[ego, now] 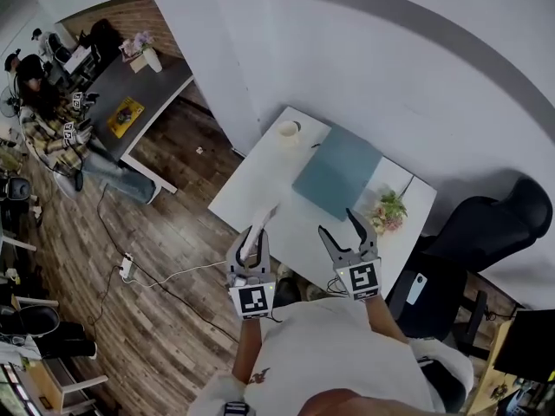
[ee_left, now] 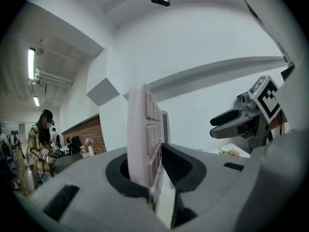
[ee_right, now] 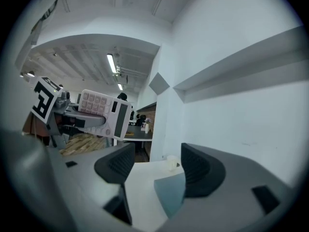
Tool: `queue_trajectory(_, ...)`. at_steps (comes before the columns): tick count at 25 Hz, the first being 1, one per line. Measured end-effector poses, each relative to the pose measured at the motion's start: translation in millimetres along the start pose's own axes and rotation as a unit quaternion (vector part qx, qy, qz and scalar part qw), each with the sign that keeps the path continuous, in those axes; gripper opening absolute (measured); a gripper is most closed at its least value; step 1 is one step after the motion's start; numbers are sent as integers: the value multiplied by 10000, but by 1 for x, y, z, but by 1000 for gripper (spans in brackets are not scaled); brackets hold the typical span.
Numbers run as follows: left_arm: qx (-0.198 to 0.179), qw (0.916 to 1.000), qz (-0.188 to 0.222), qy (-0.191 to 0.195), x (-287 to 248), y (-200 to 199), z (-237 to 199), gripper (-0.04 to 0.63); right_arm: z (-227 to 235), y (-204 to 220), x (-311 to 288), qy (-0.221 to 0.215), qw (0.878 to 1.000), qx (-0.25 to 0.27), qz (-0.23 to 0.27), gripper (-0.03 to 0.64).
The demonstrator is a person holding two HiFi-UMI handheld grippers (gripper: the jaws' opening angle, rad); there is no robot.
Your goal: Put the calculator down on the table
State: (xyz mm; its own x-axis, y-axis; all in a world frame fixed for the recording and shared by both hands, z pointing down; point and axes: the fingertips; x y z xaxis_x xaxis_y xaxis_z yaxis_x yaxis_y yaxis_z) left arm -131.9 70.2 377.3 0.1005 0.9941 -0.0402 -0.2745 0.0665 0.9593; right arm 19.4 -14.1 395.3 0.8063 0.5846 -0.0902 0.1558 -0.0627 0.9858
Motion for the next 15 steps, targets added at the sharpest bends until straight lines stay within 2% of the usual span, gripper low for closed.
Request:
queue_trajectory(6, 113, 9993, -9, 356, -24, 15, -16, 84, -5, 4, -23, 245, 9995, -6, -203, 302)
queue_trajectory(10, 359, 9977, -131, 554, -41, 22, -27, 84, -6, 7, -41, 403, 9985, -21, -373, 301)
queue_trajectory(15, 299, 9953, -154, 913, -66, 43, -45, 84, -8, 10, -69, 622, 9968, 3, -495, 296)
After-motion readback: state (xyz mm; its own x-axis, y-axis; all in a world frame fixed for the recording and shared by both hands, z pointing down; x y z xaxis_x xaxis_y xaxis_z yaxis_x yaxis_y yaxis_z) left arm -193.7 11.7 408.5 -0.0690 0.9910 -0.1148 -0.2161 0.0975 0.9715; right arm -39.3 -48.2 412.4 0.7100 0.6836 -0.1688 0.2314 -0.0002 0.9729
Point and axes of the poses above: the fingertips, and each gripper's own axes: x backward along the fingers, z to its right, y out of its underside, and after that the axes turned 1 degree about z, right-handed
